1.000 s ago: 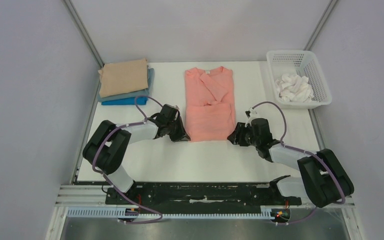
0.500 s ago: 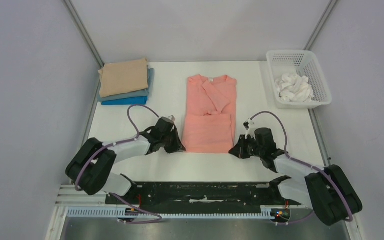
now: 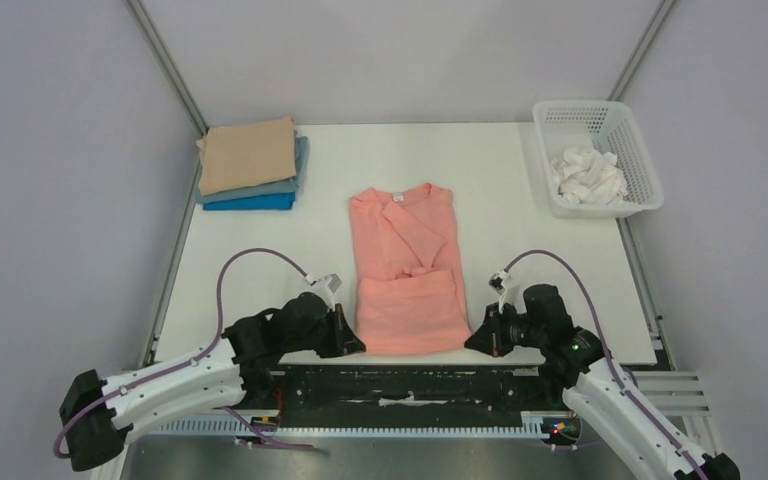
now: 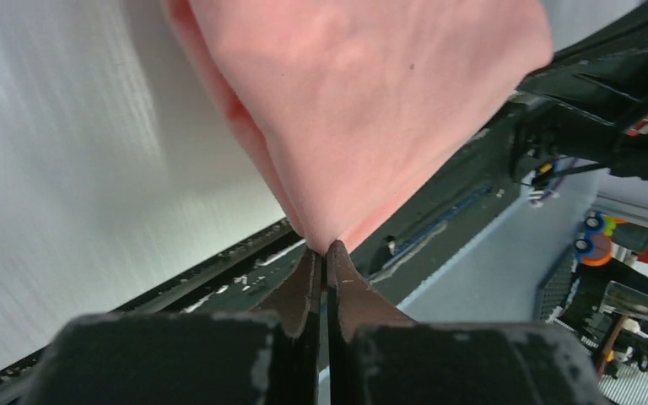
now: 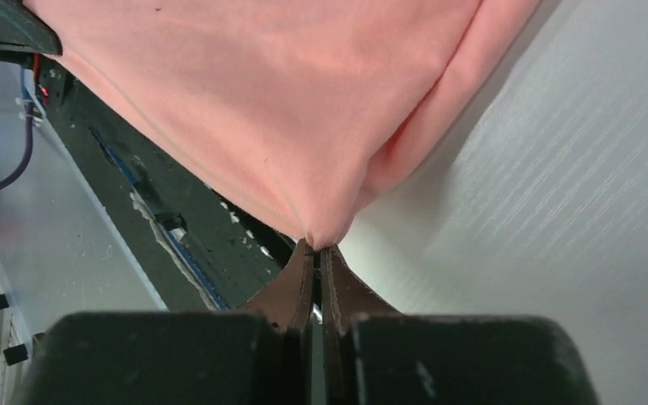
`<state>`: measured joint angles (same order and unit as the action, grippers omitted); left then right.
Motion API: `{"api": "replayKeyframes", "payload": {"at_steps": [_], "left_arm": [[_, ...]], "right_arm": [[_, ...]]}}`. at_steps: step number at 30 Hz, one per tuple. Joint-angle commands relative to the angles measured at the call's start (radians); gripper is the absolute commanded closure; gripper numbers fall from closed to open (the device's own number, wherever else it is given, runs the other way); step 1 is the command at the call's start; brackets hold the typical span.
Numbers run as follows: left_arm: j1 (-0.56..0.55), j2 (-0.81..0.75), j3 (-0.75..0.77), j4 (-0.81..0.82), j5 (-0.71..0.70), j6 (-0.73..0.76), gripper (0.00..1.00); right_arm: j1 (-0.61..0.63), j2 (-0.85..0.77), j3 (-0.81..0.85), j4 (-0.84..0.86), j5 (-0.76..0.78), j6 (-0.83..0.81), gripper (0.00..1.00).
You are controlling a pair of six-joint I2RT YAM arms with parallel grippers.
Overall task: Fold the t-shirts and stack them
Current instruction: Fold the long partially folded tshirt into a neat square
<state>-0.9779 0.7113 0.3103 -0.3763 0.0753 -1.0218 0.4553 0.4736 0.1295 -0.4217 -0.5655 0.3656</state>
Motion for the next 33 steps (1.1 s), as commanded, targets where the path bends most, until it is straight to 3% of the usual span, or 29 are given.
{"api": "replayKeyframes", "payload": {"at_steps": [1,7,13,21,33], "left_arm": [[-0.026,-0.114,0.047,-0.074,-0.059,-0.033,0.98],[-0.024,-0.078,0.222,-0.141,-0.307,0.027,0.98],[0.022,0.119,0.398,-0.128,-0.440,0.118,0.98],[0.291,0.328,0.525,0.016,-0.288,0.250,0.98],[0.483,0.585,0.736,0.067,-0.163,0.321,0.98]], "right_arm": [[0.002,-0.069,0.110,-0.077,0.006,-0.009,1.00],[0.002,0.031,0.297,0.066,0.116,-0.006,1.00],[0.002,0.149,0.355,0.314,0.249,0.089,1.00],[-0.005,0.418,0.534,0.376,0.372,0.016,1.00],[-0.086,0.688,0.759,0.414,0.352,-0.054,1.00]]}}
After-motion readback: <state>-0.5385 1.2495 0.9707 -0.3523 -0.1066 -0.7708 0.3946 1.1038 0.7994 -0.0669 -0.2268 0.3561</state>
